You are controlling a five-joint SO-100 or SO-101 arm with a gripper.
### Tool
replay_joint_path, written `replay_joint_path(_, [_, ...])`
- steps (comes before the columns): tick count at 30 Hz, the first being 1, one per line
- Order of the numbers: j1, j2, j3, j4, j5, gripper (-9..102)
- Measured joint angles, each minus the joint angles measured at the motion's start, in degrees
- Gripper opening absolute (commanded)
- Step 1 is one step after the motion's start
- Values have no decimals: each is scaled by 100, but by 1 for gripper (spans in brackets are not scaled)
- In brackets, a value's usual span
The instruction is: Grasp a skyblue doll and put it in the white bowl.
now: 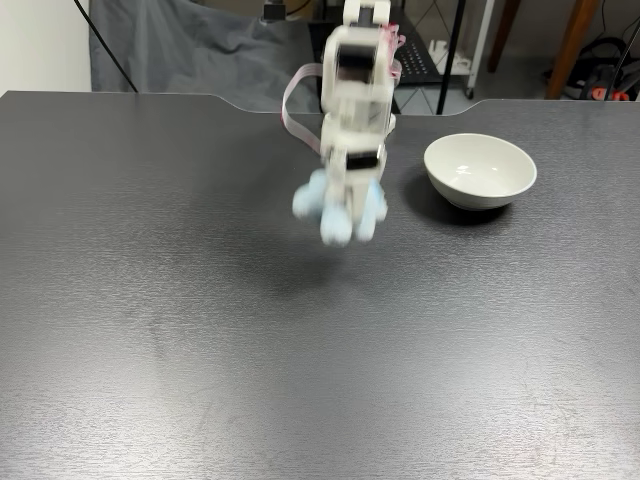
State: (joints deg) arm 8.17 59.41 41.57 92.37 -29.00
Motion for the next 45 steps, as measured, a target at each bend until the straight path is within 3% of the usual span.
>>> replay_joint_path(6, [-650, 1239, 123, 615, 264, -1])
replay_joint_path(16, [-4236, 3085, 1608, 615, 396, -1])
replay_joint_path(19, [-4913, 3375, 2030, 615, 466, -1])
replay_joint_path(28, [-5150, 4008, 2760, 615, 1002, -1])
replay_joint_path(45, [-5150, 5247, 4641, 290, 1046, -1])
